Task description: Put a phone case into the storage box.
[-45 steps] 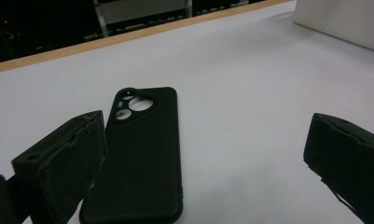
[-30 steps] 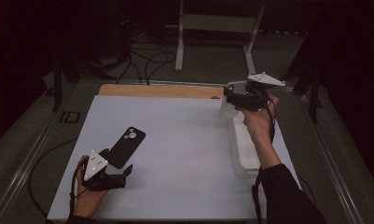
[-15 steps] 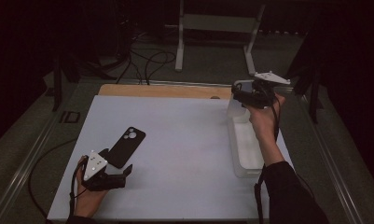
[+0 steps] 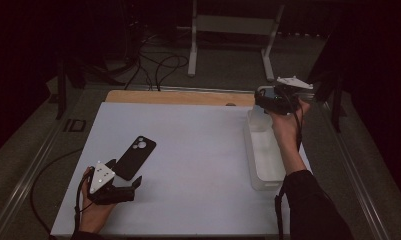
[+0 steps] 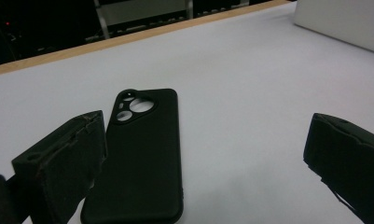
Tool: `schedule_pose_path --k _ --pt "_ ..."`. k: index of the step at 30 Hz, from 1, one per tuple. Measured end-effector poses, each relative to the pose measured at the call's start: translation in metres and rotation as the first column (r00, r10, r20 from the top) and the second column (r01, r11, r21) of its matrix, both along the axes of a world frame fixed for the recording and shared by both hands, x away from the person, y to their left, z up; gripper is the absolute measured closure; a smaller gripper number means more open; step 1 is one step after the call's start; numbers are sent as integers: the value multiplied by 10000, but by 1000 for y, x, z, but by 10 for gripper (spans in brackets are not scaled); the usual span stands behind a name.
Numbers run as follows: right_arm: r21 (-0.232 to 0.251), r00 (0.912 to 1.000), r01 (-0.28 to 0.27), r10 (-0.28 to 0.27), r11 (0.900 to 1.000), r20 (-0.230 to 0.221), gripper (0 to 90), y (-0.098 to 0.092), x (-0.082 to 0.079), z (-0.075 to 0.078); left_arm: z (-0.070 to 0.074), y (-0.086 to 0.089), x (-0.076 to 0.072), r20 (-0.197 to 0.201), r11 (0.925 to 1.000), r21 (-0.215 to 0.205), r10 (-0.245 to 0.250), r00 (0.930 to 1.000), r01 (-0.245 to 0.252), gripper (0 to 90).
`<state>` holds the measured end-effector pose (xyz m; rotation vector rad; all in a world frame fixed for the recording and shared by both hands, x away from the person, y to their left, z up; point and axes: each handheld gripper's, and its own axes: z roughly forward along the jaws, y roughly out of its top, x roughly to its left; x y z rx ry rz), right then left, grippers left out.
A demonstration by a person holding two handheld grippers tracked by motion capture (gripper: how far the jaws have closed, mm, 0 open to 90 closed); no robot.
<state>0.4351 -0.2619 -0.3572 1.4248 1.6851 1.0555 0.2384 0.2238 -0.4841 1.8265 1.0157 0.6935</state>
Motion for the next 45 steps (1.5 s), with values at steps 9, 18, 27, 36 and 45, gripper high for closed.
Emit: schedule_pose_path --k 9,18,27,36,45 --pt "27 9987 359 -358 9994 -368 166 -11 6 -17 0 0 0 -15 10000 4 -4 10000 4 0" --pt "-87 9966 486 -491 9988 -665 166 -10 14 -30 0 0 1 -33 10000 29 10 10000 -10 0" --pt "-115 9928 708 -716 9974 -958 166 -8 22 -43 0 1 0 -24 10000 -12 20 10000 -20 0" --pt "-122 9895 778 -787 9969 -1212 165 -6 25 -54 0 0 0 0 10000 -23 -15 10000 15 0" --pt "-340 9856 789 -831 9963 -1472 165 -6 29 -65 0 0 0 -13 10000 -15 -29 10000 29 0"
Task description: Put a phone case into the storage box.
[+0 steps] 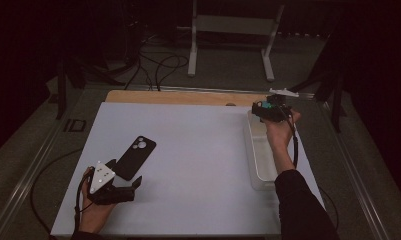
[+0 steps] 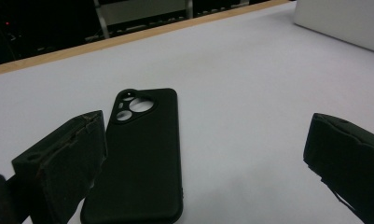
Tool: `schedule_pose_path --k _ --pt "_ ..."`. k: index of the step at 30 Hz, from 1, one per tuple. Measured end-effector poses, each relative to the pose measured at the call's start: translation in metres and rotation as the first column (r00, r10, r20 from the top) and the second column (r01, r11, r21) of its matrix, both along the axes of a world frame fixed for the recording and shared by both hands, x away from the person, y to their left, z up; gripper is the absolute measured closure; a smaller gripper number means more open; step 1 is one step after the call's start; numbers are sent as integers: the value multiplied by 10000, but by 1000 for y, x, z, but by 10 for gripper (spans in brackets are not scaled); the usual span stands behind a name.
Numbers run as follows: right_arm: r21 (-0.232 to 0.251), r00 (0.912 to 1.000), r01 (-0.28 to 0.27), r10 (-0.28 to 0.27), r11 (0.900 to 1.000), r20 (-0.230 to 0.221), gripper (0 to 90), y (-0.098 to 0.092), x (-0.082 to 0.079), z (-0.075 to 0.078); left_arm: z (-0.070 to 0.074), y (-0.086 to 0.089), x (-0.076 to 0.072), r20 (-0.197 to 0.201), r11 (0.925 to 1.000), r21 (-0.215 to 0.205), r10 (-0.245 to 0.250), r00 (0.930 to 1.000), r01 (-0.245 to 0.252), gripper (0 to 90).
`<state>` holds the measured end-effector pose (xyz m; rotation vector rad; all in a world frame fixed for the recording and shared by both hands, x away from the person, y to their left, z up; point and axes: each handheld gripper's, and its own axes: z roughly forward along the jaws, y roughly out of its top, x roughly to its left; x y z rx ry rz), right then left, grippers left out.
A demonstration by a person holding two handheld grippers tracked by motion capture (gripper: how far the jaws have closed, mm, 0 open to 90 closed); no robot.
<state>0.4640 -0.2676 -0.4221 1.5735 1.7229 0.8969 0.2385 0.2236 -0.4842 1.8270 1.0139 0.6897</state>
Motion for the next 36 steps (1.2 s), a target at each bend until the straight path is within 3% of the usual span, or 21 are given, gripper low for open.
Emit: schedule_pose_path --k 15,31,36 --pt "-87 9995 62 -64 9999 -320 165 4 4 -13 0 0 0 -16 10000 11 -9 10000 9 0" --pt "-203 9998 159 -161 9997 -102 160 7 11 -19 -1 -1 0 -46 10000 25 -46 10000 46 0" --pt "-14 9994 63 -64 10000 -352 91 8 15 -24 -1 0 0 -33 10000 6 -51 10000 51 0"
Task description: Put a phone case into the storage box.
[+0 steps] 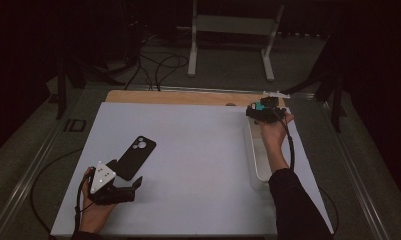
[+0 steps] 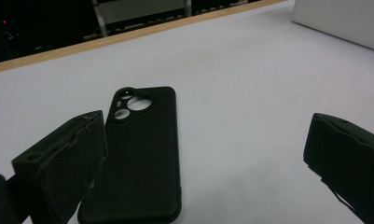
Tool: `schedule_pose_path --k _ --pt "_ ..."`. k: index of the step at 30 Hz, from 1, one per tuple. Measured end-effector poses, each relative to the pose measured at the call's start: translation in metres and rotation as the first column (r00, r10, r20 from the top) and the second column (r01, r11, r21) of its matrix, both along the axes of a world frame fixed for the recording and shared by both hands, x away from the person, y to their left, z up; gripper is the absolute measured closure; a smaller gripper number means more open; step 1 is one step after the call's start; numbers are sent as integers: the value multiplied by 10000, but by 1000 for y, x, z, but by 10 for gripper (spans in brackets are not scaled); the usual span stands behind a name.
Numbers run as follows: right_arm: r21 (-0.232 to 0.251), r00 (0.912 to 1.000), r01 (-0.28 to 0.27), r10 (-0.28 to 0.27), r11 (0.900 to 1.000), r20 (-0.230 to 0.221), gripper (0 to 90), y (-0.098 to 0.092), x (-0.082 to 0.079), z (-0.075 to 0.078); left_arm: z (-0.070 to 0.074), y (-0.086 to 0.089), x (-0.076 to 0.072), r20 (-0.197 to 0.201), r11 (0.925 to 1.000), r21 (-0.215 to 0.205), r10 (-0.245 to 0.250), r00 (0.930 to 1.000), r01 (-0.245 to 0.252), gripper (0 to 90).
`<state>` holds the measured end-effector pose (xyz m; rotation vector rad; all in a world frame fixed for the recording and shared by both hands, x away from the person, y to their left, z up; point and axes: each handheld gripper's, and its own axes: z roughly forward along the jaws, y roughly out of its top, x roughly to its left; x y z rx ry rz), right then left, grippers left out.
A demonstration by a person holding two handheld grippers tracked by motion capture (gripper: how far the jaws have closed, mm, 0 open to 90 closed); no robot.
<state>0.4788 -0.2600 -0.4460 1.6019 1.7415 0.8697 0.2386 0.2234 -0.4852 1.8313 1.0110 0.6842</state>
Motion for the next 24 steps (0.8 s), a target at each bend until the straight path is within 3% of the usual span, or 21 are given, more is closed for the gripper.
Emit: schedule_pose_path --k 12,17,20,24 --pt "80 9992 -43 40 10000 398 87 -3 -8 10 1 1 -1 20 10000 -32 50 10000 -50 0" --pt "-44 9976 -314 316 9995 616 88 -5 -18 18 1 1 -1 28 10000 -39 71 10000 -70 0" --pt "391 9954 -617 586 9973 758 88 -7 -29 25 1 0 -1 20 10000 -12 66 10000 -66 0" --pt "404 9925 -925 889 9949 842 88 -5 -39 29 1 0 -1 23 10000 -12 64 10000 -64 0"
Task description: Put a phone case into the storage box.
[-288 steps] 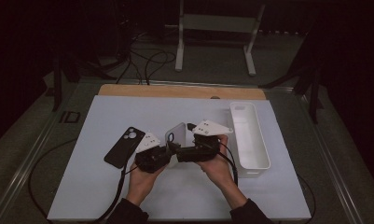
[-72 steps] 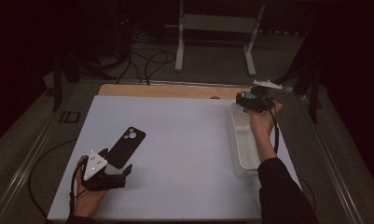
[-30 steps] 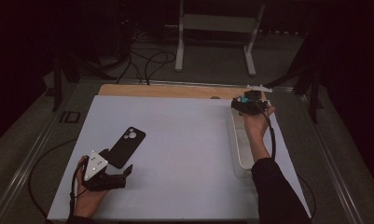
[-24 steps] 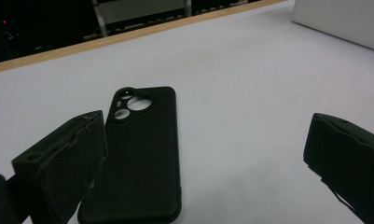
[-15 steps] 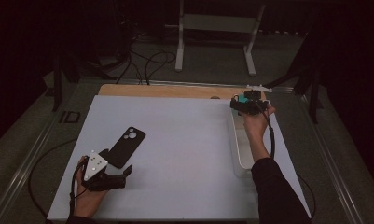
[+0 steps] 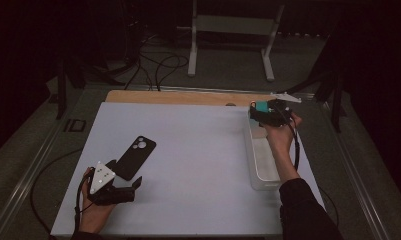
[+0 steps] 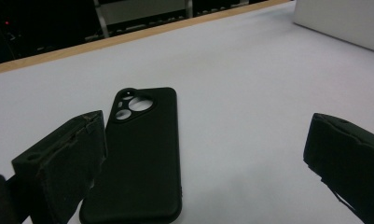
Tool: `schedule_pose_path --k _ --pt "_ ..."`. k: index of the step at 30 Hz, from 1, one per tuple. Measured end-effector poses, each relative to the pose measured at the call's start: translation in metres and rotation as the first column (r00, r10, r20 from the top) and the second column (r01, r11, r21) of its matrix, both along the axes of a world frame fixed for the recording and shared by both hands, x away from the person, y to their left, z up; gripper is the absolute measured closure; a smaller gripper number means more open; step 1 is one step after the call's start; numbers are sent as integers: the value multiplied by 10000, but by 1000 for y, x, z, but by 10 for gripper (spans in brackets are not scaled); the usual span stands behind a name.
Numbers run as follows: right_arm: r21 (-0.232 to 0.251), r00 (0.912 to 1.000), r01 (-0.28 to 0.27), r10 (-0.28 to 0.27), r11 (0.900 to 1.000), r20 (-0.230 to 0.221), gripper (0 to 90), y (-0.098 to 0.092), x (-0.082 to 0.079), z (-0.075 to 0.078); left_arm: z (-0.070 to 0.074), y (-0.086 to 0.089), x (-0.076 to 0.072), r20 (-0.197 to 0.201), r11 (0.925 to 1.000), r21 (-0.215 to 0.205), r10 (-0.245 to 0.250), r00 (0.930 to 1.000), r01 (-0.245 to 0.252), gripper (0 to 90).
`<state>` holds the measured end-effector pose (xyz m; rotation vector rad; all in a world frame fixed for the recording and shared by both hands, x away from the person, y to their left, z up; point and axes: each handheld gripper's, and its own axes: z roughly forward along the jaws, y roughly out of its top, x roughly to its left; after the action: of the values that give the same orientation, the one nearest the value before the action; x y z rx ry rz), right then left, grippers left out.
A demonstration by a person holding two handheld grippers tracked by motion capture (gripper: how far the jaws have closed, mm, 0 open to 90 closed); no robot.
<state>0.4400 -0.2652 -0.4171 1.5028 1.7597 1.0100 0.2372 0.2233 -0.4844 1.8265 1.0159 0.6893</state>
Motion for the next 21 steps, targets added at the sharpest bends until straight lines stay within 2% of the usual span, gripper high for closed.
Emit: schedule_pose_path --k 3,4,5,7,8,12,17,21 --pt "61 9989 -465 464 9989 107 89 3 -12 5 0 0 0 4 10000 -42 15 10000 -15 0" --pt "61 9989 -465 464 9989 107 89 3 -12 5 0 0 0 4 10000 -42 15 10000 -15 0" --pt "45 9965 -807 805 9967 231 88 6 -23 9 0 1 0 8 10000 -47 19 10000 -19 0" --pt "37 9958 -873 872 9962 268 88 6 -26 9 0 1 0 8 10000 -55 4 10000 -4 0" --pt "20 9943 -1012 1011 9949 340 88 8 -34 11 0 1 0 3 10000 -55 0 10000 0 0" --pt "67 9872 -1530 1525 9882 459 88 10 -56 11 0 0 0 -7 10000 -12 -16 10000 16 0" --pt "-251 9770 -2035 2047 9787 605 88 13 -81 6 0 0 0 -15 10000 -27 -2 10000 2 0" --pt "-256 9677 -2379 2392 9710 798 88 12 -101 3 -1 0 0 -25 10000 -39 9 10000 -9 0"
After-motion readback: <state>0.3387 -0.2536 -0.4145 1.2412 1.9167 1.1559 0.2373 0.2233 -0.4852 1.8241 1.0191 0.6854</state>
